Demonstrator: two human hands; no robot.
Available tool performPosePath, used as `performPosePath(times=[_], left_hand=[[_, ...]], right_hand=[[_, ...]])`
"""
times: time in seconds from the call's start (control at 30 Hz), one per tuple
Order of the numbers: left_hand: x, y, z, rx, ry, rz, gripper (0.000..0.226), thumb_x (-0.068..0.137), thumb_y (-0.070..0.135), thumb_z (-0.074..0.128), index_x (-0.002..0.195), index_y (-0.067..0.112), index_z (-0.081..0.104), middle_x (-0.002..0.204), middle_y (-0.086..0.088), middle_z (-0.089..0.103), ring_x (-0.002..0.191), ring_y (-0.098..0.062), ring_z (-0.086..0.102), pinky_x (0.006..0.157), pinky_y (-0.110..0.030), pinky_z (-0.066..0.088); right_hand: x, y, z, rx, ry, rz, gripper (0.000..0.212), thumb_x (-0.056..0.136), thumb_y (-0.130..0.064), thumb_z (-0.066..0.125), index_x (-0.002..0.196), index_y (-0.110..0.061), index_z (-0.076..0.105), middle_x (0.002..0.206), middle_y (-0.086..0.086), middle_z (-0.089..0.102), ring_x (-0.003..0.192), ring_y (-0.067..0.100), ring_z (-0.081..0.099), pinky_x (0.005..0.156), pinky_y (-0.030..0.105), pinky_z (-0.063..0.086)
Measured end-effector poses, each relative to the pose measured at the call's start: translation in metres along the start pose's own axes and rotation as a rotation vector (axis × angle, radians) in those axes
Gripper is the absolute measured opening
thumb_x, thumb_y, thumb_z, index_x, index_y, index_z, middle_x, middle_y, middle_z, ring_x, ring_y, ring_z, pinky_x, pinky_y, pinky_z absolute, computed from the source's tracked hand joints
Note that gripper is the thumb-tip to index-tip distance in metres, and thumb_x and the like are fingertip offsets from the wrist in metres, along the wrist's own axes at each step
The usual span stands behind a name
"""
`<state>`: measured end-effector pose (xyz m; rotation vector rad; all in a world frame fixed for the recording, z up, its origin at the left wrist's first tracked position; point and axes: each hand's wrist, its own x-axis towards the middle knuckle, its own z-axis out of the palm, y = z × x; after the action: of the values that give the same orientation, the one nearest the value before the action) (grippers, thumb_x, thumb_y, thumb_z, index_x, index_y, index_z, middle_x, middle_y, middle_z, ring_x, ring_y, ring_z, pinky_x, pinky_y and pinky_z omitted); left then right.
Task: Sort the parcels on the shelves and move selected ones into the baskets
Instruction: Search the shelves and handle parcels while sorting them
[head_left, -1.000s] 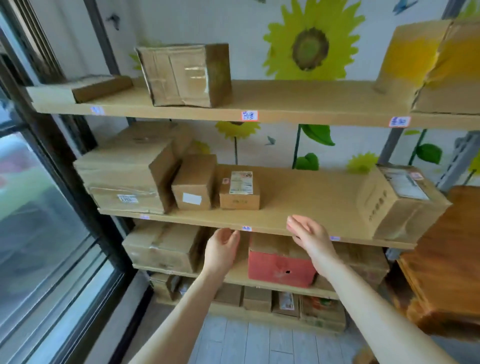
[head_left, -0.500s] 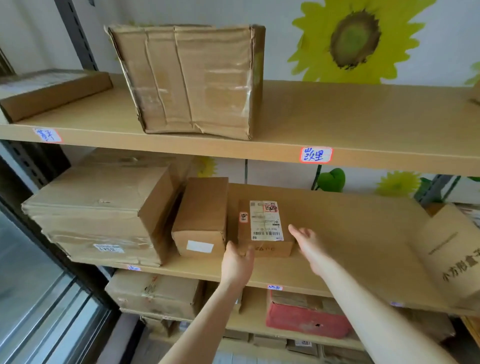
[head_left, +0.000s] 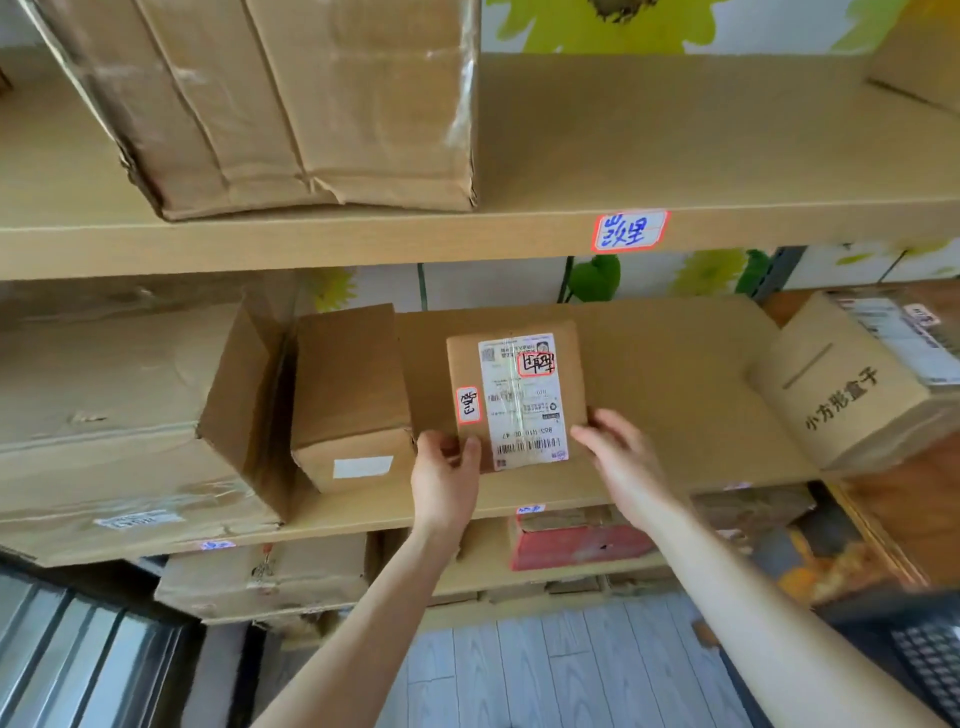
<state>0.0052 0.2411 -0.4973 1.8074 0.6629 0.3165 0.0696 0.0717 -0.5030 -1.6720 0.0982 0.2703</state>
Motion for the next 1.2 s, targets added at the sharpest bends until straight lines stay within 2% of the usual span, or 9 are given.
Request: performPosePath(times=[0.17,0.3,0.47,0.57,0.63,0.77,0.9,1.03,1.2], left_hand=[[-0.014,0.006,-0.001,-0.013,-0.077,0.088,0.016,0.089,0.018,0.056,0.089,0.007,0.045,0.075,0.009,0.051,0.068,-0.001,0.048,0.050,-0.012,0.034],[-0.041,0.012,0.024,0.023,-0.194,0.200,0.020,0.088,0.022,0.060,0.088,0.007,0.046,0.074,0.010,0.051,0.067,0.002,0.048,0.050,-0.005,0.035],[-0.104,0.012,0.090,0.076,-0.477,0.230,0.020,0.088,0.023,0.060,0.091,0.007,0.048,0.085,-0.002,0.055,0.080,-0.019,0.053,0.075,-0.028,0.043],[-0.156,0.012,0.140,0.127,-0.640,0.257,0.023,0.087,0.022,0.061,0.097,0.004,0.051,0.093,-0.005,0.058,0.085,-0.020,0.055,0.078,-0.031,0.043],[-0.196,0.012,0.179,0.151,-0.727,0.280,0.024,0.087,0.023,0.061,0.097,0.003,0.051,0.092,-0.005,0.058,0.085,-0.020,0.055,0.076,-0.029,0.041],[-0.286,0.009,0.261,0.225,-0.867,0.341,0.026,0.087,0.023,0.060,0.098,-0.001,0.055,0.086,-0.004,0.057,0.081,-0.018,0.052,0.073,-0.024,0.036],[-0.398,0.001,0.338,0.285,-1.058,0.369,0.020,0.088,0.023,0.060,0.089,0.006,0.049,0.083,-0.005,0.055,0.080,-0.021,0.052,0.068,-0.026,0.034],[-0.490,-0.015,0.393,0.364,-1.259,0.359,0.019,0.089,0.023,0.058,0.085,0.009,0.045,0.076,0.004,0.051,0.072,-0.013,0.050,0.057,-0.022,0.036],[-0.582,-0.038,0.452,0.479,-1.480,0.326,0.017,0.089,0.023,0.058,0.081,0.017,0.044,0.079,0.006,0.055,0.073,-0.012,0.056,0.060,-0.024,0.046]], right_hand=[[-0.033,0.000,-0.009,0.086,0.081,-0.020,0.021,0.085,-0.016,0.063,0.077,-0.035,0.059,0.070,-0.028,0.067,0.072,-0.015,0.061,0.071,0.008,0.046],[-0.076,0.017,-0.044,0.113,0.253,-0.013,0.012,0.085,-0.022,0.064,0.080,-0.032,0.063,0.091,-0.010,0.068,0.096,0.010,0.062,0.092,0.028,0.043],[-0.148,0.047,-0.117,0.138,0.497,0.028,0.037,0.087,-0.015,0.059,0.063,-0.042,0.069,0.071,-0.017,0.069,0.070,-0.006,0.062,0.056,0.009,0.045],[-0.189,0.070,-0.173,0.150,0.648,0.098,0.029,0.086,-0.013,0.057,0.066,-0.030,0.069,0.085,0.006,0.072,0.077,0.017,0.067,0.078,0.035,0.054],[-0.218,0.091,-0.216,0.188,0.747,0.134,0.021,0.085,-0.011,0.057,0.073,-0.028,0.063,0.095,0.016,0.069,0.078,0.028,0.067,0.076,0.038,0.055],[-0.275,0.138,-0.304,0.273,0.904,0.190,0.018,0.087,-0.010,0.057,0.080,-0.027,0.060,0.088,0.002,0.069,0.086,0.021,0.066,0.082,0.035,0.053],[-0.353,0.192,-0.398,0.359,1.055,0.266,0.008,0.087,-0.010,0.056,0.092,-0.013,0.063,0.085,0.000,0.068,0.072,0.010,0.063,0.066,0.022,0.052],[-0.421,0.239,-0.464,0.432,1.169,0.357,0.008,0.088,-0.012,0.056,0.090,-0.019,0.060,0.094,0.005,0.068,0.082,0.015,0.064,0.075,0.031,0.054],[-0.485,0.294,-0.520,0.501,1.339,0.490,0.009,0.087,-0.011,0.056,0.094,-0.015,0.060,0.080,-0.008,0.066,0.072,0.008,0.062,0.059,0.019,0.050]])
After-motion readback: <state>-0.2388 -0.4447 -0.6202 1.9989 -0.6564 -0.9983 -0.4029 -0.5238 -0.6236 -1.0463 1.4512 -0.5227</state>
